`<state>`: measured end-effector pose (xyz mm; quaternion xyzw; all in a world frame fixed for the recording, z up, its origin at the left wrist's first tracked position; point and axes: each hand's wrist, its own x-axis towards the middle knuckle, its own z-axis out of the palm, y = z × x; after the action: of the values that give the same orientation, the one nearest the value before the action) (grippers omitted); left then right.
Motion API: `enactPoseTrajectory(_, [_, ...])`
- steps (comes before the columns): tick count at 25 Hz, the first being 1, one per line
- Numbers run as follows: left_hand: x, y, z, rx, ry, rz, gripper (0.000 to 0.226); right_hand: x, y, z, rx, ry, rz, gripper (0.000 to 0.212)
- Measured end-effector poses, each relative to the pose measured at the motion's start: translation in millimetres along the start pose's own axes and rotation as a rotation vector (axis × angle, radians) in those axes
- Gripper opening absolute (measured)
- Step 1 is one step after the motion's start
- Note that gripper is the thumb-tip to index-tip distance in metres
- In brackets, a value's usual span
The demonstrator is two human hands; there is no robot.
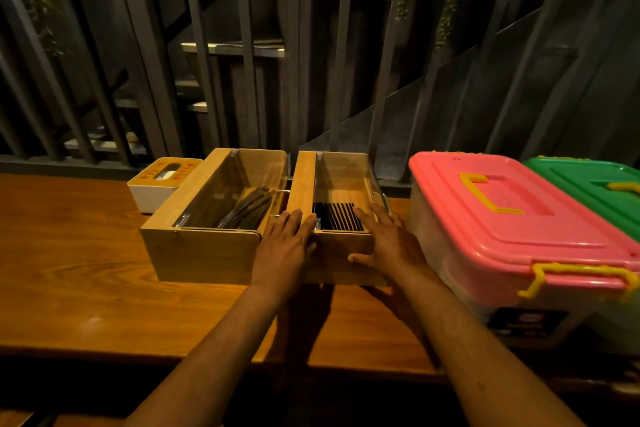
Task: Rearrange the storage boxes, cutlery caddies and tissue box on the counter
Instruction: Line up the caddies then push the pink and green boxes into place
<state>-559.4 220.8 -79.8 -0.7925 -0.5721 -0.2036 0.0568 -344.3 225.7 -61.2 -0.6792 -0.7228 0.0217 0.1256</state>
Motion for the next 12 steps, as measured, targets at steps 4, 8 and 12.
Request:
enactPoseTrajectory(4, [-12.3,5.7,-16.3,0.079,-0.032,0.044,0.060,-15.8,-20.1,-19.2,-0.066,-0.105,0.060,0.093])
enactPoseTrajectory(8, [-25.9,24.0,-46.6,-0.042,0.053,0.068,0.050,-53.0,-37.8,-65.7,-0.009,0.138,-0.095,0.051])
enactPoseTrajectory(12, [-30.6,73.0,-79.5,-0.134,0.161,0.097,0.048,-90.2,-9.3,-112.9,0.089,0.405,-0.138,0.039])
